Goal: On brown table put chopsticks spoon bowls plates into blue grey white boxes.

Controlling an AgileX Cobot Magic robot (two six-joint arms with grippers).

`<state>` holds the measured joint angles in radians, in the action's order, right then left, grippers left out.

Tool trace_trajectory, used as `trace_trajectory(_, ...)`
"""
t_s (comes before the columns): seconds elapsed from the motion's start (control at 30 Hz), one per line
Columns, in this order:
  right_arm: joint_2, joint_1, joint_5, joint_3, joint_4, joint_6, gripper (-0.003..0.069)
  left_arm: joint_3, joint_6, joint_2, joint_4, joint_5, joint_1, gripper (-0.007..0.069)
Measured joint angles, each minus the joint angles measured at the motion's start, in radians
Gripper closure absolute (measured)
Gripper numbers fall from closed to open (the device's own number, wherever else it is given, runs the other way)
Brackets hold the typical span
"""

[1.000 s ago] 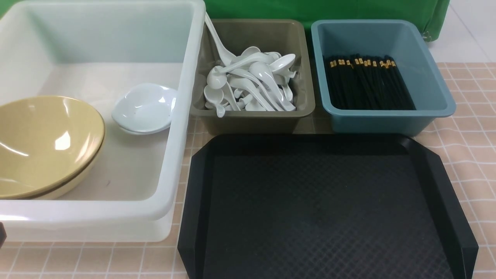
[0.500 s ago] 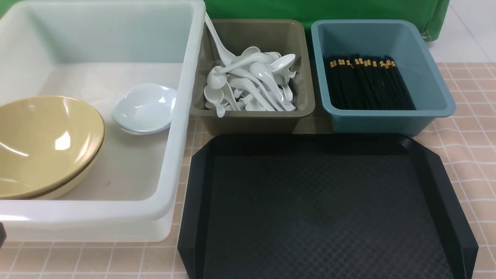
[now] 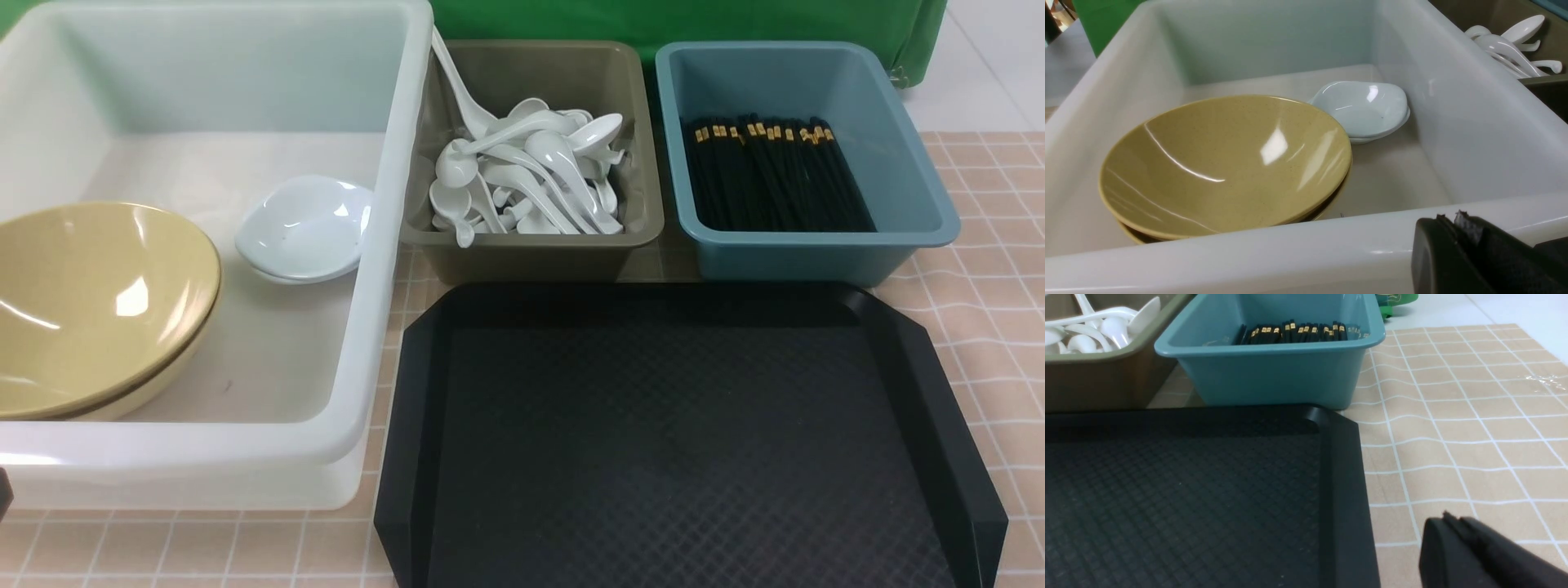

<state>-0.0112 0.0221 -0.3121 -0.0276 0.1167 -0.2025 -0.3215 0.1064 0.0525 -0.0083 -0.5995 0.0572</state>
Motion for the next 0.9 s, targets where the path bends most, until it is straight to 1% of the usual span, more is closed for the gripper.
trace_trajectory(0.03, 0.0, 0.0, 0.0, 0.0, 0.0, 0.0, 0.0589, 0.0, 0.0, 0.0, 0.0, 0.001, 0.0, 0.062)
trace_trajectory(0.13, 0.0, 0.0, 0.0, 0.0, 0.0, 0.0, 0.0585, 0.025, 0.0, 0.0, -0.003, 0.079, 0.0, 0.062)
trace_trajectory(0.2, 0.0, 0.0, 0.0, 0.0, 0.001, 0.0, 0.0582, 0.102, 0.0, 0.0, -0.008, 0.241, -0.021, 0.062)
trace_trajectory(0.23, 0.0, 0.0, 0.0, 0.0, 0.001, 0.0, 0.0582, 0.102, 0.0, 0.0, -0.008, 0.241, -0.024, 0.062)
trace_trajectory(0.27, 0.0, 0.0, 0.0, 0.0, 0.001, 0.0, 0.0582, 0.17, 0.0, -0.002, -0.009, 0.342, -0.049, 0.062)
trace_trajectory(0.33, 0.0, 0.0, 0.0, 0.0, 0.001, 0.0, 0.058, 0.261, 0.0, -0.017, -0.01, 0.469, -0.087, 0.062)
trace_trajectory(0.37, 0.0, 0.0, 0.0, 0.0, 0.001, 0.0, 0.0579, 0.301, 0.0, -0.032, -0.01, 0.517, -0.106, 0.062)
trace_trajectory(0.4, 0.0, 0.0, 0.0, 0.0, 0.001, 0.0, 0.0578, 0.327, 0.0, -0.046, -0.01, 0.529, -0.119, 0.062)
trace_trajectory(0.57, -0.001, 0.0, -0.001, 0.0, 0.001, 0.0, 0.0572, 0.347, -0.006, -0.063, -0.017, 0.45, -0.13, 0.062)
trace_trajectory(0.7, -0.001, 0.0, -0.001, 0.0, 0.001, 0.0, 0.0568, 0.347, -0.011, -0.063, -0.022, 0.294, -0.13, 0.062)
trace_trajectory(0.9, -0.001, 0.0, -0.001, 0.0, 0.001, 0.0, 0.0561, 0.347, -0.01, -0.064, -0.025, 0.29, -0.13, 0.062)
